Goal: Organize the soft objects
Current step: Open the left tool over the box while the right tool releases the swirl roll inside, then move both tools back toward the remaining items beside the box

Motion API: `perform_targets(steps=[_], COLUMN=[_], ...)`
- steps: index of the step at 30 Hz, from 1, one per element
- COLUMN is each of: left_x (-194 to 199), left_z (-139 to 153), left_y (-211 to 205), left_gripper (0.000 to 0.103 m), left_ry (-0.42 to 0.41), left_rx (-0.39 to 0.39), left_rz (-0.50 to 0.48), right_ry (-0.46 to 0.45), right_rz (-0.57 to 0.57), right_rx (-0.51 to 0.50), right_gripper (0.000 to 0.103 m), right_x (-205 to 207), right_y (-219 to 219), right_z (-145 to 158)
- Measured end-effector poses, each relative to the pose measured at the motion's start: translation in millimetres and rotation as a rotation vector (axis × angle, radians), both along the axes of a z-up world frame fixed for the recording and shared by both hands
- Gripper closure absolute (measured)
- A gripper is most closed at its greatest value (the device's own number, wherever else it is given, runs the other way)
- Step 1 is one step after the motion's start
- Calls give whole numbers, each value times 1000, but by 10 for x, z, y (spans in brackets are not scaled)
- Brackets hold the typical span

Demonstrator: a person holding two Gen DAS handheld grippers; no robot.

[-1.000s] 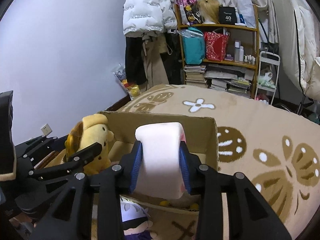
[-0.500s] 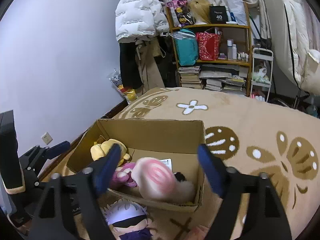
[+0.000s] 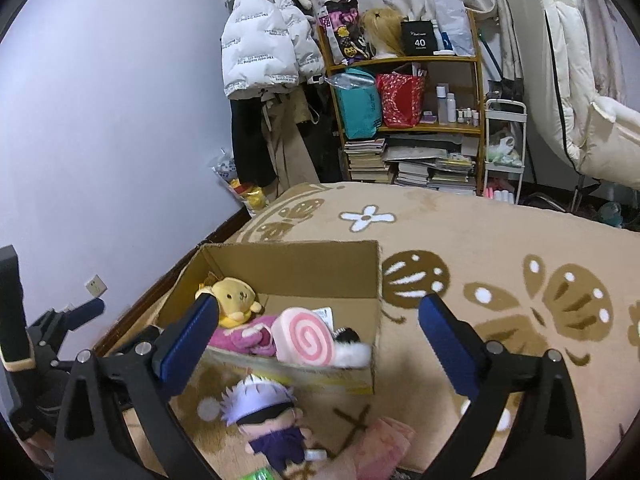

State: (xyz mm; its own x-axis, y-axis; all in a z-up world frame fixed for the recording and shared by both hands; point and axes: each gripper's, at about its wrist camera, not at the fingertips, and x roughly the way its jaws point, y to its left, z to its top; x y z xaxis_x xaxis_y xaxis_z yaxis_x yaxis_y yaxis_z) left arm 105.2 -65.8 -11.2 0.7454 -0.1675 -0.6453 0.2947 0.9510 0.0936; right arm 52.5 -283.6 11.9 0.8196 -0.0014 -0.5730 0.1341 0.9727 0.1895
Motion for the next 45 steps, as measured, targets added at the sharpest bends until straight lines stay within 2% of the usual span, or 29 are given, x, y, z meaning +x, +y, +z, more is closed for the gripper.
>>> perform_targets(steps=[7, 11, 19, 28, 35, 40, 45], left_x=[-278, -445, -763, -997, -1036, -1005, -988], left_z=[121, 156, 130, -16, -266, -371, -480], left_y=[22, 1, -20, -61, -157, -185, -247], left_gripper=[7, 7, 7, 7, 7, 7, 7], left_ry=[-18, -17, -12, 22, 69, 106, 138], left_rx=[48, 49, 75, 95, 130, 125, 136], left_rz=[-1, -9, -25, -26, -40, -48, -71], right_ry=[57, 74, 131, 194, 257, 324, 406], right_rz=[-30, -57, -101, -112, -146, -197, -234], right_rx=[-15, 4, 1, 39, 72, 109, 151], right_gripper=[0, 0, 0, 0, 0, 0, 8], right_x=[-297, -467, -751, -846, -819, -786, -760], right_y=[-44, -100, -128, -95, -146, -266, -386], right_z=[15, -17, -128, -314, -530, -692, -880])
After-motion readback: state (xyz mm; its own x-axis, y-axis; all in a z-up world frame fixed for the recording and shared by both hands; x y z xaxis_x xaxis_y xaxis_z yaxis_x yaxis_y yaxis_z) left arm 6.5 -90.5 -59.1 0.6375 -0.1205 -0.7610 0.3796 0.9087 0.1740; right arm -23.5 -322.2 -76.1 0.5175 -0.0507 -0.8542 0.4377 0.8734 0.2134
